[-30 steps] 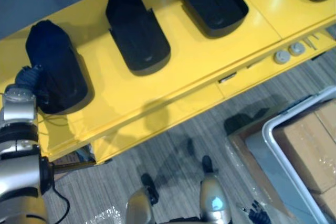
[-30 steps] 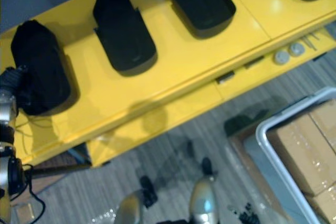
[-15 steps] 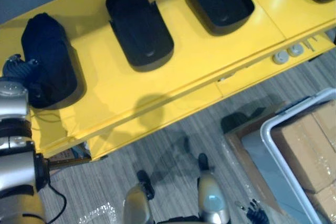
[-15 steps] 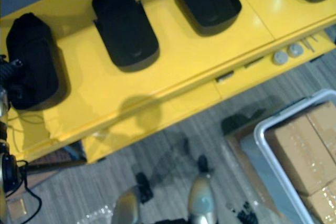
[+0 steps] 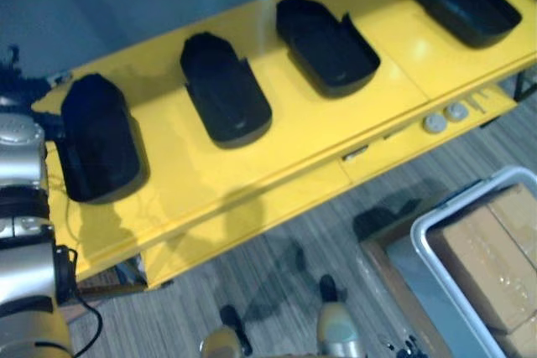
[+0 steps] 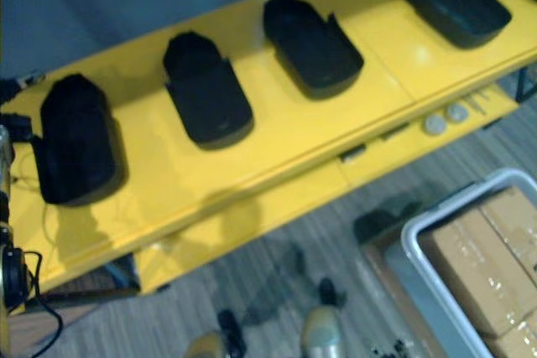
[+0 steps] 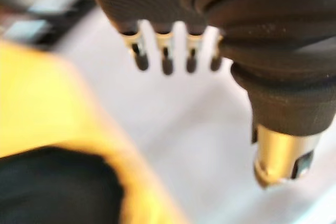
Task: Walk over and take plastic housings, then place them on the shelf
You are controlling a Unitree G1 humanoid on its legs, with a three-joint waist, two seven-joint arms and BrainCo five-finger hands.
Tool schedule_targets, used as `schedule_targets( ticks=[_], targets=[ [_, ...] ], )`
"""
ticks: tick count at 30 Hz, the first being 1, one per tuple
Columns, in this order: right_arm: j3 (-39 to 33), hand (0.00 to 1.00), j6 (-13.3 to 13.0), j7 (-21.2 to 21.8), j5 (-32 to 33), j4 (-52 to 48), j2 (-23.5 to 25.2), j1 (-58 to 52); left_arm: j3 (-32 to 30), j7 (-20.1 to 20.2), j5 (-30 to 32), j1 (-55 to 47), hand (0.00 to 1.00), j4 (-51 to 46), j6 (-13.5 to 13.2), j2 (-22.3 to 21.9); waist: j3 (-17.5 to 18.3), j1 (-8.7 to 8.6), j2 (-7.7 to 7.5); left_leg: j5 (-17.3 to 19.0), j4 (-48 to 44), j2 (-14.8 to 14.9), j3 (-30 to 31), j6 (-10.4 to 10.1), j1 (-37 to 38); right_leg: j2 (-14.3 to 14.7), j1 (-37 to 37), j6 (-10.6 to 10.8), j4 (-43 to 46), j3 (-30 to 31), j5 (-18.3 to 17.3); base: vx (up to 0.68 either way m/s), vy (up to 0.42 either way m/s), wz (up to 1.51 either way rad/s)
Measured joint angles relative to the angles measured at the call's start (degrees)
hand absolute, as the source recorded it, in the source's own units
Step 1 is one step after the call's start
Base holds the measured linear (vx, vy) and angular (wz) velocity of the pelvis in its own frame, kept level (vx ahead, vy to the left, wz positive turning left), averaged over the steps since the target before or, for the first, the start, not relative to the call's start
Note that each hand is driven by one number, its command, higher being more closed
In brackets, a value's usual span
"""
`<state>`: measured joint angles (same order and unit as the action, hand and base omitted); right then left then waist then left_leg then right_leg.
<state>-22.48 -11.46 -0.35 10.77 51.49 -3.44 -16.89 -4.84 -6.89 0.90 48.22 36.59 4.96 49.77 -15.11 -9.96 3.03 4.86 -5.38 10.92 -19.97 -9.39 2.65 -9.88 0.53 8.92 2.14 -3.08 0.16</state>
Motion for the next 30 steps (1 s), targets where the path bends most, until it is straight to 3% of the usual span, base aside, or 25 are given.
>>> schedule_targets(
  ticks=[3, 5, 8, 9, 11, 13, 17, 19, 20, 23, 25, 30],
  targets=[
    [0.0, 0.0, 0.0, -1.2, -0.4, 1.3, 0.2, -0.1, 1.7, -1.6, 0.8, -1.7, 0.0, -4.0, -2.0, -0.4, 2.9, 0.16, 1.47, 0.0, 2.0, -0.2, -0.8, 0.0, 2.4, 0.0, 2.1, 0.0, -0.6, -0.6, 0.0, 0.08, 0.015, 0.0],
    [0.0, 0.0, 0.0, -2.3, -0.3, 2.0, 1.1, -0.2, 1.7, -3.7, 0.9, -2.1, 0.0, -6.8, -4.5, -0.8, 4.3, 0.26, 1.56, -0.4, 3.3, -0.5, -0.1, -0.1, 2.9, -0.2, 3.2, 0.0, -1.5, -1.9, 0.0, 0.05, 0.004, 0.21],
    [0.0, 0.0, 0.0, -3.8, 0.1, 2.8, 2.0, -0.2, 0.6, -8.6, -1.2, -4.6, 0.0, -16.6, -9.1, -1.2, 5.4, 1.78, 1.2, -1.1, 4.3, -0.6, 1.5, -0.1, 3.3, -0.1, 4.6, 0.0, -1.9, -3.6, 0.0, 0.0, -0.012, 0.28],
    [0.0, 0.0, 0.0, -4.5, 0.3, 3.3, 1.9, -0.1, -2.4, -11.2, -1.6, -7.4, 0.0, -22.8, -11.8, -2.5, 6.4, 2.6, 1.19, -1.6, 5.0, -0.6, 2.1, -0.1, 3.3, -0.1, 4.7, 0.0, -1.9, -4.6, 0.0, 0.01, -0.017, 0.25],
    [0.0, 0.0, 0.0, -5.0, 0.3, 3.8, 1.8, 0.3, -9.9, -16.4, -2.0, -14.1, 0.0, -33.5, -15.9, -6.8, 8.1, 4.44, 1.04, -1.8, 5.4, -0.7, 2.4, -0.1, 3.3, -0.1, 5.0, 0.0, -2.0, -5.0, 0.0, 0.01, -0.007, 0.19],
    [0.3, 0.0, 0.0, -5.4, 0.1, 4.2, 1.8, 0.7, -16.7, -21.0, -1.6, -21.6, 0.0, -41.9, -19.8, -11.8, 9.6, 5.16, 0.85, -2.0, 5.6, -0.8, 4.0, -0.1, 3.2, -0.1, 6.2, -0.1, -2.7, -7.0, -0.1, 0.0, -0.017, 0.32],
    [0.3, 0.0, 0.3, -7.1, -1.0, 6.8, 1.8, 1.6, -25.6, -32.7, 6.0, -37.2, 0.0, -55.5, -28.2, -25.3, 12.0, 9.67, -0.66, -3.1, 6.6, -0.9, 6.5, -0.4, 3.3, 0.1, 7.6, -1.2, -2.9, -10.0, -0.8, -0.02, -0.026, 0.33],
    [0.2, 0.0, 0.5, -7.4, -1.0, 7.4, 1.8, 2.3, -27.1, -36.5, 9.3, -41.4, 0.0, -58.8, -30.1, -29.0, 12.3, 10.76, -1.29, -4.1, 7.7, -1.1, 7.5, -0.4, 3.2, 0.0, 8.0, -1.9, -2.9, -11.2, -1.3, -0.08, -0.031, 0.34],
    [0.2, 0.0, 0.7, -7.7, -1.0, 8.0, 1.8, 3.3, -28.3, -39.9, 11.7, -45.6, 0.0, -60.5, -31.2, -31.6, 12.5, 11.55, -1.6, -5.1, 9.3, -1.5, 8.0, -0.4, 3.3, -0.2, 8.2, -1.3, -2.9, -11.6, -2.1, -0.11, -0.029, 0.3],
    [0.2, 0.0, 2.0, -8.6, -1.0, 8.2, 1.4, 4.3, -29.9, -43.4, 11.4, -49.4, 0.0, -58.7, -30.7, -34.5, 13.1, 12.17, -1.79, -5.8, 10.3, -1.7, 8.6, -0.4, 3.4, -0.4, 8.5, -0.7, -2.8, -12.8, -2.9, -0.11, -0.028, 0.21],
    [0.2, 0.0, 4.6, -8.6, -1.0, 8.2, 0.7, 4.8, -32.9, -44.7, 7.7, -52.4, 0.0, -53.8, -30.7, -36.9, 13.5, 12.42, -1.67, -6.1, 10.4, -1.7, 8.6, -0.2, 3.3, -0.4, 8.6, -0.4, -2.8, -12.9, -2.7, -0.06, -0.002, 0.0],
    [0.3, 0.0, 11.0, -6.4, -0.4, 8.4, 0.4, 4.7, -32.5, -43.9, -3.1, -55.4, 0.0, -36.6, -30.2, -39.5, 13.9, 12.4, -2.63, -6.6, 10.4, -2.0, 10.4, -0.1, 3.3, -0.7, 9.7, -0.4, -2.8, -15.0, -2.5, 0.0, -0.007, 0.16]
  ],
)
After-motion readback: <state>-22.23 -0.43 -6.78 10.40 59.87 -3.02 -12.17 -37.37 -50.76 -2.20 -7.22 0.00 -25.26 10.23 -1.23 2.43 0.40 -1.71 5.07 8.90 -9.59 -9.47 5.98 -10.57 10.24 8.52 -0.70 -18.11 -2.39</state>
